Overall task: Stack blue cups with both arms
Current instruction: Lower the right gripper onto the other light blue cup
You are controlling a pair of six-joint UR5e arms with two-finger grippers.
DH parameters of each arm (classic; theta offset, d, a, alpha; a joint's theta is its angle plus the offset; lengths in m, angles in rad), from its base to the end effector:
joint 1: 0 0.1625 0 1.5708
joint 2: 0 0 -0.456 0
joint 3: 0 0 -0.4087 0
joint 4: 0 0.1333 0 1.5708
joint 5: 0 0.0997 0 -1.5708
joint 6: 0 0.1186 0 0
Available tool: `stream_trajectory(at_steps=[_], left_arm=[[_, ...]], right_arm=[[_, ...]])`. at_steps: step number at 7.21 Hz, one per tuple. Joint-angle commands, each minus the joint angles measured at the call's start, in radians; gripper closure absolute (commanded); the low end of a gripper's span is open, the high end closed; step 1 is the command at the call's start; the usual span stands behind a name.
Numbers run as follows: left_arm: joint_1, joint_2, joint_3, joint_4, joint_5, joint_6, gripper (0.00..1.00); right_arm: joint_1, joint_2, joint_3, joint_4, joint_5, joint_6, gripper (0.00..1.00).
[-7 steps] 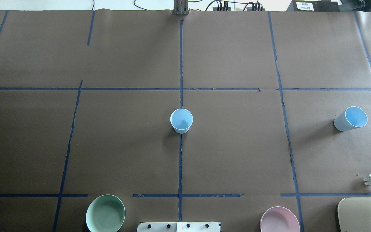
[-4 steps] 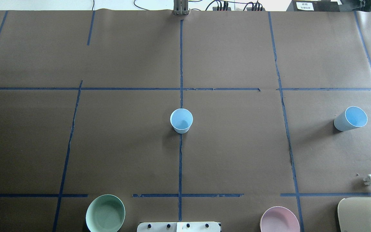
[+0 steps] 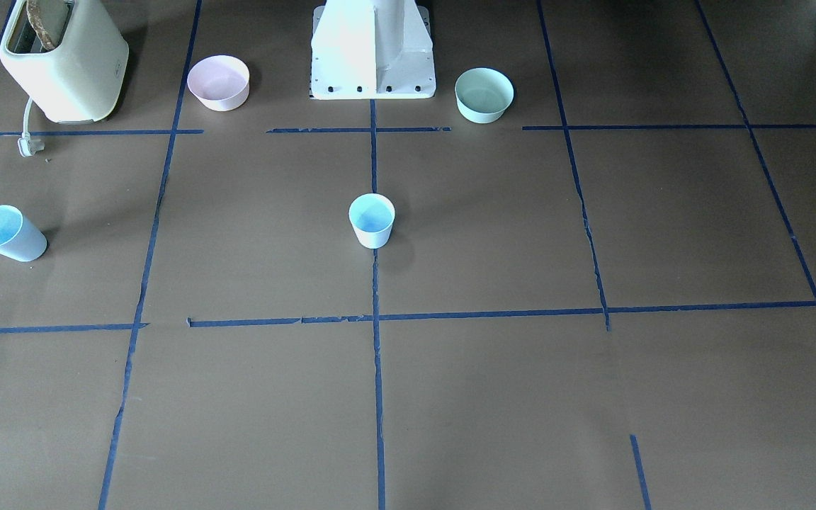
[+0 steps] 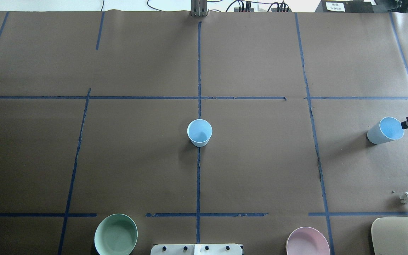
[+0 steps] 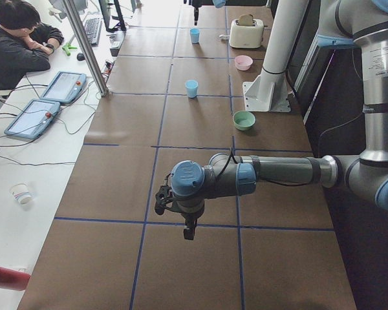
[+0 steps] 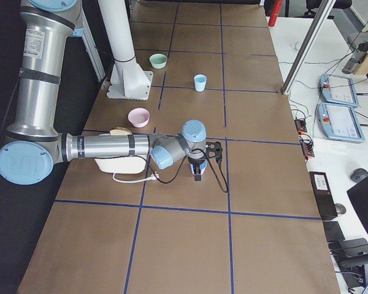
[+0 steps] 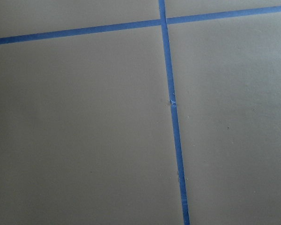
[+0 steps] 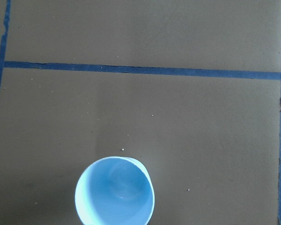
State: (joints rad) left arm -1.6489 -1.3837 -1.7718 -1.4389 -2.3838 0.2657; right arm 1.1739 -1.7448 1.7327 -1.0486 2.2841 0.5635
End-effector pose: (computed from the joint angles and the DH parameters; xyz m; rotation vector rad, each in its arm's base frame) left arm -0.0793 -0.4083 0.6975 0.0291 0.8197 0.1290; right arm -0.1267 -0.4463 0.6461 0.1105 -0.8429 -0.0254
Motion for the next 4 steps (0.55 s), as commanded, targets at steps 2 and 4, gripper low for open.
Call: stream_trajectory(at_steps=[2,4], left_arm=[[0.000,0.003,-0.005,0.000,0.000,0.001,0.00],[0.000,0.002,-0.006,0.000,0.000,0.000,0.00]], right_arm=[[-0.049,0.051,-0.084,0.004,-0.018,0.001,0.00],[-0.094,0.067,-0.119,0.004,-0.051,0.000,0.00]])
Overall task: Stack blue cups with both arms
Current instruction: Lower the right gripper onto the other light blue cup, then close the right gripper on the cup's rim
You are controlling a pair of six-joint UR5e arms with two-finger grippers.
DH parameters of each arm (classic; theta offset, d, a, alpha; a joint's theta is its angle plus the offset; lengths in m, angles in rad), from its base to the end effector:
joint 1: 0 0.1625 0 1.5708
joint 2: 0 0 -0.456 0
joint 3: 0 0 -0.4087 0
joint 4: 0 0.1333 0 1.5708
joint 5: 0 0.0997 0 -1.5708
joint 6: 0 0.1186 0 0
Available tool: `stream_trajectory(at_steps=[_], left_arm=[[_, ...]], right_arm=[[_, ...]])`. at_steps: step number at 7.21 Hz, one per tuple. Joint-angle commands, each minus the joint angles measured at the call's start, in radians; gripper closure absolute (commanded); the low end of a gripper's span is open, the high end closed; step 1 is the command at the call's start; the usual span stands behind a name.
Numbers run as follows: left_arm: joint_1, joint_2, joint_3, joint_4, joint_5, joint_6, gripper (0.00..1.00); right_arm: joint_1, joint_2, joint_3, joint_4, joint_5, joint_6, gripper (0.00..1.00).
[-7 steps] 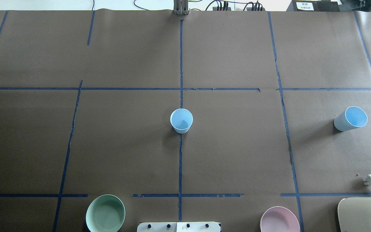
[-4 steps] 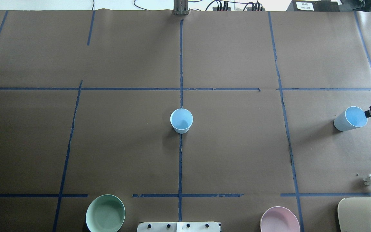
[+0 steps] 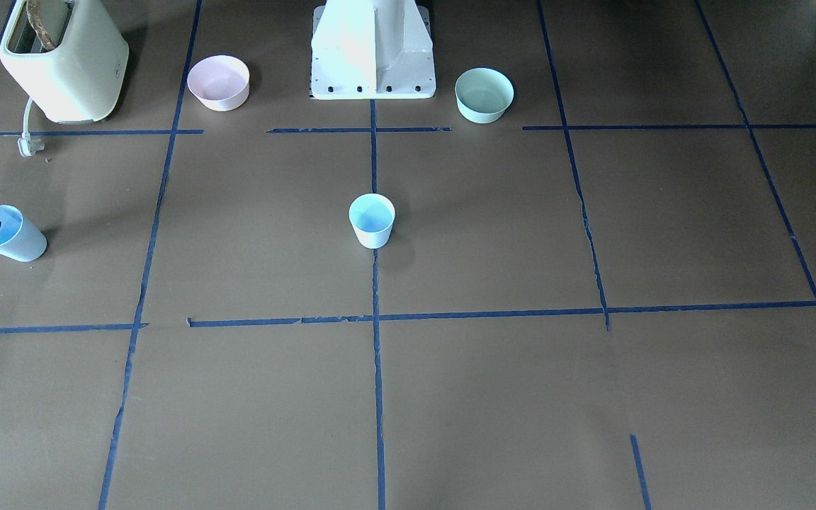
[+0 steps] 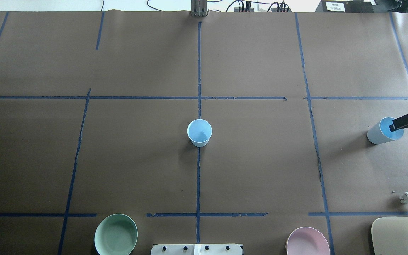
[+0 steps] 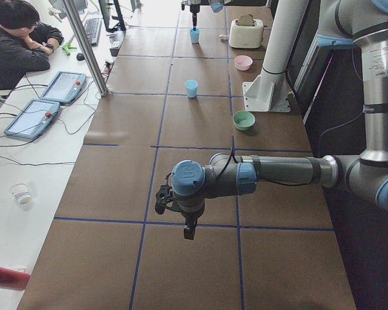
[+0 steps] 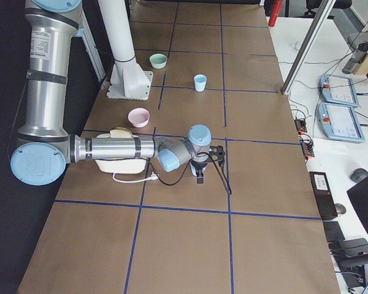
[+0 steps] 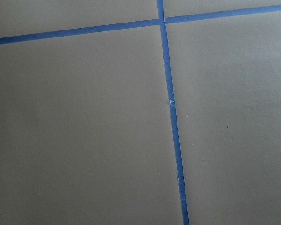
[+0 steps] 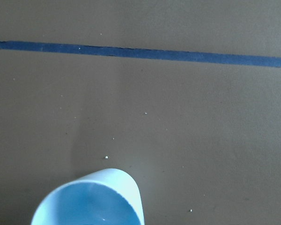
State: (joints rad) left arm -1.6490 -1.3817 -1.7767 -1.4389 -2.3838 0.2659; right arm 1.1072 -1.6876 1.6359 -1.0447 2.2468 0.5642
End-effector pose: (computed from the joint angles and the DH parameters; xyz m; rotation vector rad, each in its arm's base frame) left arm -0.0792 -0.4077 0.6959 0.0320 0.8192 0.1303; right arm -0.1644 -0.4611 0.6733 0.0711 -0.8009 -0.0652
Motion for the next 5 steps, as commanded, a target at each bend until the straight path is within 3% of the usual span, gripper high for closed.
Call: stream_trajectory(at_steps=[1,2,3,4,5], left_arm=[[0.000,0.000,-0.001,0.000,0.000,-0.001,0.00],[0.000,0.000,-0.001,0.000,0.000,-0.001,0.00],[0.000,0.000,-0.001,0.000,0.000,-0.001,0.00],[0.000,0.000,-0.001,0.000,0.000,-0.001,0.00],[0.000,0.001,-0.001,0.000,0.000,-0.001,0.00]], right_arm=[[-0.048,0.009,-0.027,0.000,-0.018,-0.001,0.02],[-0.062,0.012,-0.031,0.000,-0.029,0.005,0.24],[-0.063,0.023,-0.030,0.000,-0.027,0.008,0.78],[-0.061,0.025,-0.024,0.000,-0.026,0.006,0.97],[-0.061,0.025,-0.025,0.000,-0.026,0.006,1.00]])
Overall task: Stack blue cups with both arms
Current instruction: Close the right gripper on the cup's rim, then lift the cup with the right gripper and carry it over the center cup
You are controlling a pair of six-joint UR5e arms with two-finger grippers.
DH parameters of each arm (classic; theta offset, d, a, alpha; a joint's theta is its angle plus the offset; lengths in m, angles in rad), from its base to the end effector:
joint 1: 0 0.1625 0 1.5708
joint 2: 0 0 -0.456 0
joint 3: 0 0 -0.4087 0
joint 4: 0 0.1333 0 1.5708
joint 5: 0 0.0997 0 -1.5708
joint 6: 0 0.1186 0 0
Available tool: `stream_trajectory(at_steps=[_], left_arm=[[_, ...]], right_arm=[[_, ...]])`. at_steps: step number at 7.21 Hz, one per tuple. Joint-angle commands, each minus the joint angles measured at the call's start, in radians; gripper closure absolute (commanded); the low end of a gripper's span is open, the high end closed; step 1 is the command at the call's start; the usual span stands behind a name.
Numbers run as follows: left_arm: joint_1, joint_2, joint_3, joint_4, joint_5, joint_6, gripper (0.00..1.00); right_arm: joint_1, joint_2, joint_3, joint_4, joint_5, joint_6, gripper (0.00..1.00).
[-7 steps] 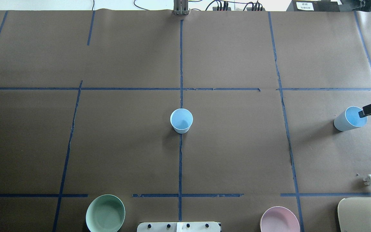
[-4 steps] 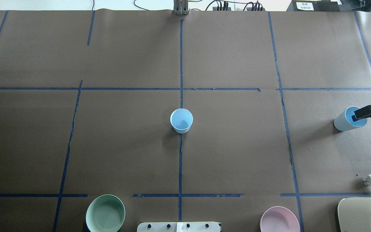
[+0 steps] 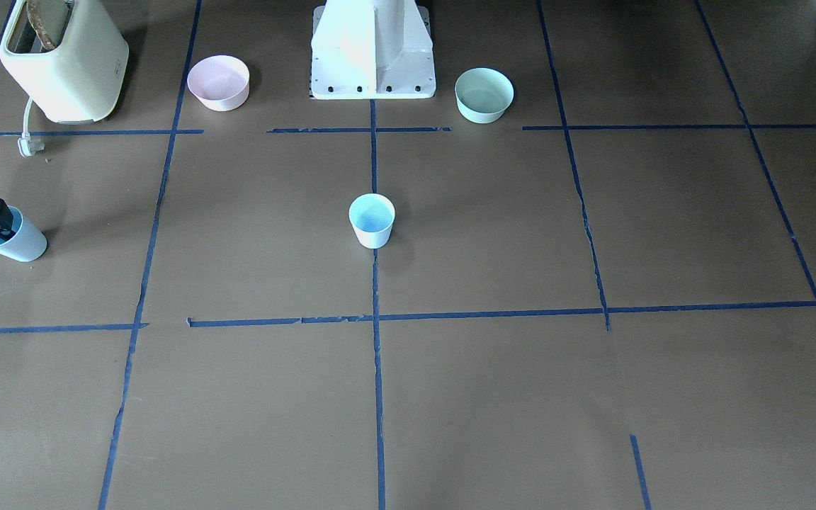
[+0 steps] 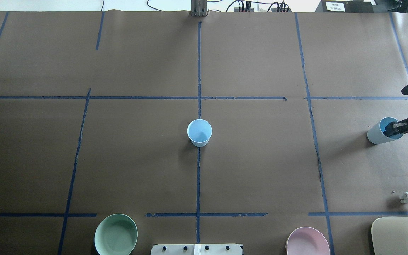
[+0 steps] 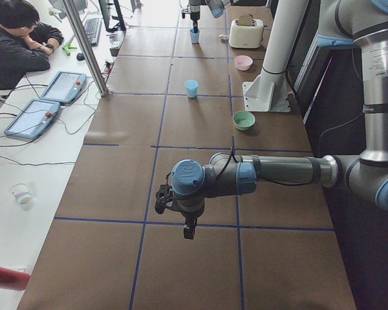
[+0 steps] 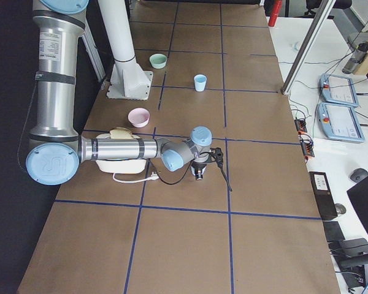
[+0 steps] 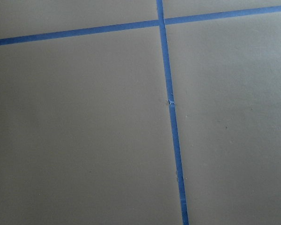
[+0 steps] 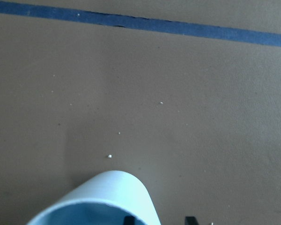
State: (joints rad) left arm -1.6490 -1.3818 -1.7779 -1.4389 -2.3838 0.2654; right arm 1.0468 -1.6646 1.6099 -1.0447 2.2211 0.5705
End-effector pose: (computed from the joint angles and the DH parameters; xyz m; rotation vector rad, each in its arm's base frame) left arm -0.0793 -0.4078 0.6953 0.0330 0.8191 0.1304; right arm -0.1955 -0.4611 0.6777 0.0561 -0.7810 -0.1091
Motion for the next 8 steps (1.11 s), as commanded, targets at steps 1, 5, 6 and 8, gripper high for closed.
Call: stream_trajectory(at_steps=[1,5,6,8], left_arm=[[0.000,0.000,0.000,0.000,0.000,0.000,0.00],[0.000,0.000,0.000,0.000,0.000,-0.003,0.00],[0.000,0.000,0.001,0.000,0.000,-0.002,0.00],[0.000,-0.002,0.000,0.000,0.002,-0.015,0.00]], right_arm=[[-0.001,0.002,0.002,0.000,0.000,0.000,1.00],[-0.001,0.075,0.160,-0.181,0.008,0.079,1.00],[-0.010,0.183,0.217,-0.330,0.009,0.148,1.00],[-0.140,0.444,0.237,-0.484,0.002,0.420,1.00]])
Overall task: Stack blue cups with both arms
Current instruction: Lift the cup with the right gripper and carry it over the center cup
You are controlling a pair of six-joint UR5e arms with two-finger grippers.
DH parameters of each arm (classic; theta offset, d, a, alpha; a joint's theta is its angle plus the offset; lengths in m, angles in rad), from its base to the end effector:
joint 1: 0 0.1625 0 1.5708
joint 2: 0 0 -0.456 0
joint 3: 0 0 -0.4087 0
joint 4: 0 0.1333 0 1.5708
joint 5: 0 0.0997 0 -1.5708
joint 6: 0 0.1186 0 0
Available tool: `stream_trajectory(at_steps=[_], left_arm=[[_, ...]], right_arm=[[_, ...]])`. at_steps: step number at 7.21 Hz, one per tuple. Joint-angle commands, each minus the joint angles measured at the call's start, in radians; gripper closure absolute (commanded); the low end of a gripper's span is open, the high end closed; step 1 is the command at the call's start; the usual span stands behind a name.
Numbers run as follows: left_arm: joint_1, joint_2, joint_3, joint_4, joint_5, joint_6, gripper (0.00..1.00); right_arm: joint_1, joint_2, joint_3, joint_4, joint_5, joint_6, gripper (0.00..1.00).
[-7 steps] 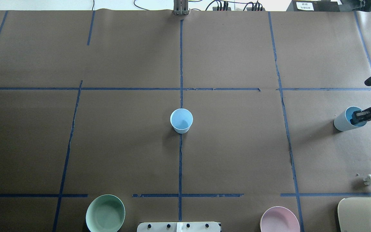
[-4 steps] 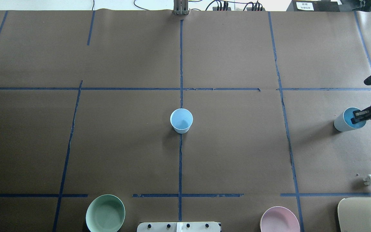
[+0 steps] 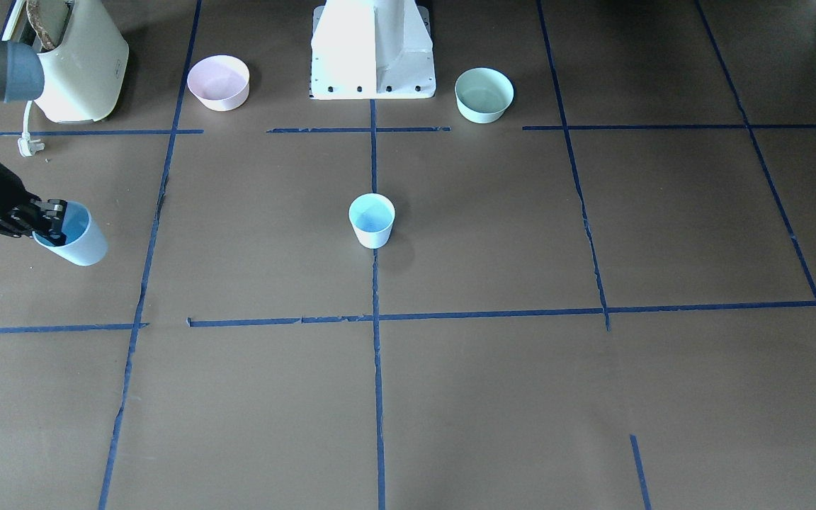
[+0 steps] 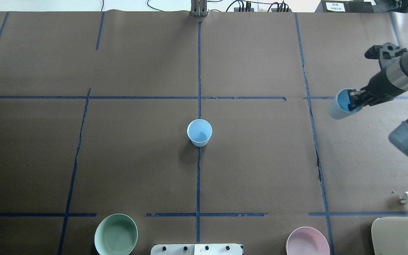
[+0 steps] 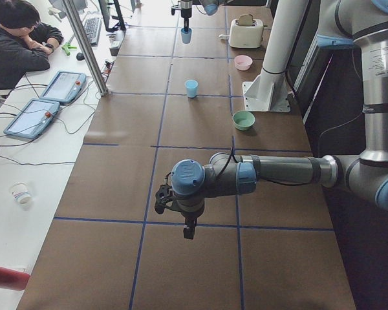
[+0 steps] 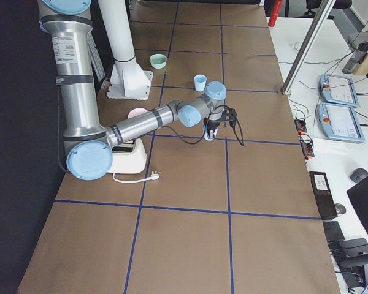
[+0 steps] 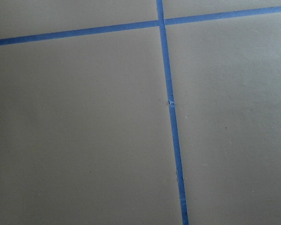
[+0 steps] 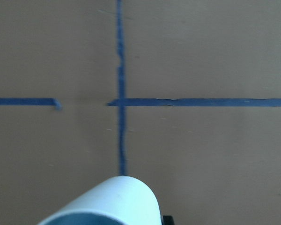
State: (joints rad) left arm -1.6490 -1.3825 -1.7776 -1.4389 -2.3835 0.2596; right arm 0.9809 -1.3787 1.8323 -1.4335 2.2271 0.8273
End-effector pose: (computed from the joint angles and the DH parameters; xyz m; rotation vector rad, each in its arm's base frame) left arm -0.0793 -0.4082 0.6952 0.0309 0.8188 0.1251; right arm -0.2773 -0.5238 0.4535 0.0178 -0.8526 0.0290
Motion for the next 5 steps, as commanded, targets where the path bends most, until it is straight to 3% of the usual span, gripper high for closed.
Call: stream_trajectory(at_steps=[1,2,3,5], left_arm=[[0.000,-0.003,-0.002,0.000,0.001,-0.013,0.00],[0.000,-0.004,-0.003,0.000,0.001,-0.013,0.00],[0.002,-0.004,-0.003,0.000,0.001,-0.014,0.00],[0.002,-0.004,-0.002,0.000,0.001,-0.014,0.00]], right_arm=[[-0.137,0.273,0.010,-0.144,-0.010,0.288,1.00],[-0.198,0.349,0.008,-0.163,-0.048,0.382,1.00],[-0.282,0.441,-0.014,-0.200,-0.170,0.483,1.00],[-0.396,0.584,-0.112,-0.242,-0.271,0.611,1.00]])
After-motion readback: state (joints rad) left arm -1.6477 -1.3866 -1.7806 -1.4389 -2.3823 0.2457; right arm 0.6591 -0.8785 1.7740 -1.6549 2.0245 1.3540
